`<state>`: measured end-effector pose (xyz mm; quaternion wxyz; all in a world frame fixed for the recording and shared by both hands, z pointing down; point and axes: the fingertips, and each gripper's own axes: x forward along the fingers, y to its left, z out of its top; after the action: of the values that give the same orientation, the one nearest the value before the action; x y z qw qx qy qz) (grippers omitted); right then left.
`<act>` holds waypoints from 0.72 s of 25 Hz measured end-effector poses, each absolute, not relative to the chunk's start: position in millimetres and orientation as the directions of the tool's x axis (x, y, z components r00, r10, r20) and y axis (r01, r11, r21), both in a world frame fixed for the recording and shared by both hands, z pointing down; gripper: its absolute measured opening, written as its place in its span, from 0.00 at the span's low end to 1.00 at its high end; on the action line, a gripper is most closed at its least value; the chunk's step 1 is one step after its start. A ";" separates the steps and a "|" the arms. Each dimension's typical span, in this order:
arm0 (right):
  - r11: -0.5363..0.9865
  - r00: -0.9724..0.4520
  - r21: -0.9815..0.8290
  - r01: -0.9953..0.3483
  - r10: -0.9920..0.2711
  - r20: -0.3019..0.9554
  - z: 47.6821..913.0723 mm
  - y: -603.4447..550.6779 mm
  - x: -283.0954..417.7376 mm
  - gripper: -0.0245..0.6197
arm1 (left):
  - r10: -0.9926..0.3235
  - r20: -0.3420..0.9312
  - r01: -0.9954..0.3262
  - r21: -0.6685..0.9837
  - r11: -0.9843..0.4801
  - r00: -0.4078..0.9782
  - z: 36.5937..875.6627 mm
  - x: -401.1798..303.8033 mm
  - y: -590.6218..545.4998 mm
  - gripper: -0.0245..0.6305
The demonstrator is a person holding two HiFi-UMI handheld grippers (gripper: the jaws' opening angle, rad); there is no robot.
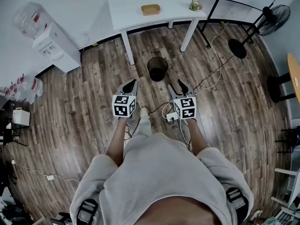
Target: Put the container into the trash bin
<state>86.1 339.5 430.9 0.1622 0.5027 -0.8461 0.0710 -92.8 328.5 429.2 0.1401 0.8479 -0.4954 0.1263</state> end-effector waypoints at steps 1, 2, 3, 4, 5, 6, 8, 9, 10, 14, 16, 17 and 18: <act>0.483 -0.440 0.044 -0.874 -0.828 0.349 431.0 331.2 84.9 0.32 | -0.804 0.353 -0.874 0.115 -0.471 0.480 429.1 -93.9 319.3 0.05; 0.482 -0.438 0.046 -0.875 -0.828 0.351 430.4 322.3 83.8 0.32 | -0.803 0.352 -0.873 0.117 -0.473 0.482 428.3 -95.0 309.6 0.05; 0.481 -0.436 0.047 -0.876 -0.828 0.353 429.1 313.3 82.6 0.32 | -0.802 0.350 -0.872 0.119 -0.474 0.484 426.7 -96.3 299.9 0.05; 0.479 -0.433 0.048 -0.877 -0.829 0.353 427.7 304.9 81.2 0.32 | -0.802 0.349 -0.871 0.120 -0.476 0.486 424.9 -97.8 291.0 0.05; 0.477 -0.431 0.049 -0.878 -0.830 0.354 426.4 297.3 79.9 0.32 | -0.800 0.348 -0.870 0.121 -0.478 0.488 423.4 -99.4 283.1 0.05; 0.474 -0.429 0.049 -0.879 -0.831 0.356 425.2 290.0 78.4 0.32 | -0.799 0.348 -0.869 0.122 -0.480 0.491 422.4 -101.4 275.8 0.05; 0.471 -0.426 0.048 -0.881 -0.831 0.357 422.3 274.8 74.4 0.32 | -0.795 0.351 -0.866 0.123 -0.484 0.494 421.0 -106.9 260.8 0.05; 0.470 -0.424 0.049 -0.881 -0.833 0.356 420.3 267.3 71.9 0.32 | -0.795 0.351 -0.866 0.123 -0.485 0.495 420.1 -110.5 253.3 0.05; 0.468 -0.422 0.051 -0.882 -0.834 0.356 418.2 260.1 69.3 0.32 | -0.794 0.350 -0.865 0.123 -0.486 0.496 419.0 -114.5 246.0 0.05; 0.459 -0.412 0.056 -0.887 -0.839 0.357 414.4 234.5 58.6 0.32 | -0.792 0.348 -0.863 0.127 -0.490 0.501 417.1 -129.3 219.1 0.05; 0.456 -0.407 0.060 -0.888 -0.840 0.359 413.1 219.7 53.1 0.32 | -0.792 0.346 -0.861 0.130 -0.491 0.503 416.2 -135.7 203.7 0.05; 0.456 -0.406 0.063 -0.888 -0.840 0.360 412.3 212.4 49.8 0.32 | -0.792 0.345 -0.861 0.132 -0.491 0.504 415.9 -139.1 196.2 0.05; 0.457 -0.405 0.066 -0.887 -0.840 0.362 411.6 205.7 46.4 0.32 | -0.791 0.345 -0.860 0.134 -0.492 0.506 416.0 -142.5 189.3 0.05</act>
<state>46.4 205.7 411.6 0.1741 0.5167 -0.8355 0.0684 -142.5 189.3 416.0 0.1458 0.8553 -0.4825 0.1196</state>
